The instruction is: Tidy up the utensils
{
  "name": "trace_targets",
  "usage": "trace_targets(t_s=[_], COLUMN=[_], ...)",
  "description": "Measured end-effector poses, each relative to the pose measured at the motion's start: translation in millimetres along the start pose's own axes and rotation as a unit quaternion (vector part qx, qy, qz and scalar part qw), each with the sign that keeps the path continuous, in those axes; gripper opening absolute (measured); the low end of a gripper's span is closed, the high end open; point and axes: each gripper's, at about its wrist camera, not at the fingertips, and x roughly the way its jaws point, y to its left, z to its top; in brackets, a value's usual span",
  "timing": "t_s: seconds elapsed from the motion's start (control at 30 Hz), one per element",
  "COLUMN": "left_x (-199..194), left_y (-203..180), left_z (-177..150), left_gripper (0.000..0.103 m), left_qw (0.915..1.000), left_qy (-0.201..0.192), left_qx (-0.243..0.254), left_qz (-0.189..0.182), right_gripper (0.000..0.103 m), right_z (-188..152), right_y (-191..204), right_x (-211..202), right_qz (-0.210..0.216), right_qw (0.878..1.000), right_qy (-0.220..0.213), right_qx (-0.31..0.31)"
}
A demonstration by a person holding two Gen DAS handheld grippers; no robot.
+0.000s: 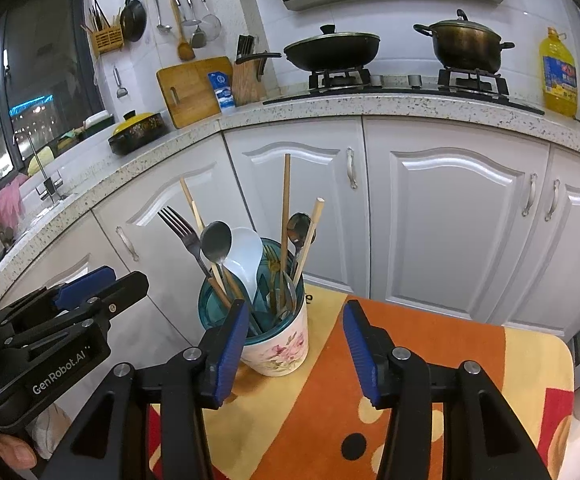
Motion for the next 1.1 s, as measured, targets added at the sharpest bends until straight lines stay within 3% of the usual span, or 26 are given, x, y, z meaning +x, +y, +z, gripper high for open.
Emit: trace_targets(t_s=[1.1], left_x=[8.1], left_y=[2.7], left_z=[-5.6], left_gripper=[0.041], left_qw=[0.9999], left_qy=[0.010], left_qx=[-0.004], left_qz=[0.000], right_gripper=[0.051], right_z=[-2.8], right_y=[3.9], right_x=[8.7], right_qz=[-0.002], right_qw=[1.000], right_qy=[0.013], right_qx=[-0.014])
